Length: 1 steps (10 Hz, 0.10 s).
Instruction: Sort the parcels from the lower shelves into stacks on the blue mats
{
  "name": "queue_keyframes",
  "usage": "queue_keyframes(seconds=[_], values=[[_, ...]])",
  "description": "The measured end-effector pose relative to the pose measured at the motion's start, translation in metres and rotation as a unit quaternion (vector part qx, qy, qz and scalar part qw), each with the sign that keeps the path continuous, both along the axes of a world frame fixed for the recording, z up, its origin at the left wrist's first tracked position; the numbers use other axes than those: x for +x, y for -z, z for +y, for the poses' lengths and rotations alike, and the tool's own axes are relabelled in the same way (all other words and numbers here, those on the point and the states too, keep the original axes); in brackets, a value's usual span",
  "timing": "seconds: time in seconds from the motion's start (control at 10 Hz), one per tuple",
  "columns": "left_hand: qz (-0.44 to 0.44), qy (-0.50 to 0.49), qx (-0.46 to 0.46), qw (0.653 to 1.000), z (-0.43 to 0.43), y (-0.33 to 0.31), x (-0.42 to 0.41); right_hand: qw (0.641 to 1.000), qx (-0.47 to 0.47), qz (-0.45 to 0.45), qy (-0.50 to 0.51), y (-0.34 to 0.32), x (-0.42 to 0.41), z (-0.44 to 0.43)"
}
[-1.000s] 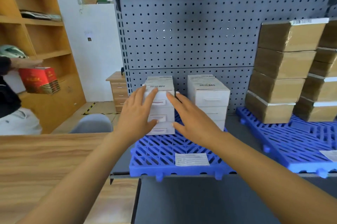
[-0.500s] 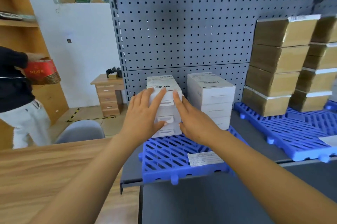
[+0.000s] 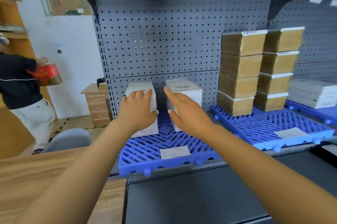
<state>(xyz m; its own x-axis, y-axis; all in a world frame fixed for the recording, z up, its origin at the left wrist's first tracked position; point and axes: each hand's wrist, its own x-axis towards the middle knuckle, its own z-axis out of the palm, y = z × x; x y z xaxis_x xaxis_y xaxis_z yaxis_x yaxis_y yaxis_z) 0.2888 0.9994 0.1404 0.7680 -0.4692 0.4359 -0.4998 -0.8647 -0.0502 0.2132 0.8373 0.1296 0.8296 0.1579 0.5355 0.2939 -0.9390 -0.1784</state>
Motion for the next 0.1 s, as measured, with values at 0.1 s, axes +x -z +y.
queue_keyframes(seconds=[0.1], values=[[0.033, 0.027, -0.08, 0.996, -0.0215, -0.0013, -0.0095, 0.999, -0.002, -0.047, -0.005, -0.0096, -0.0258, -0.0324]])
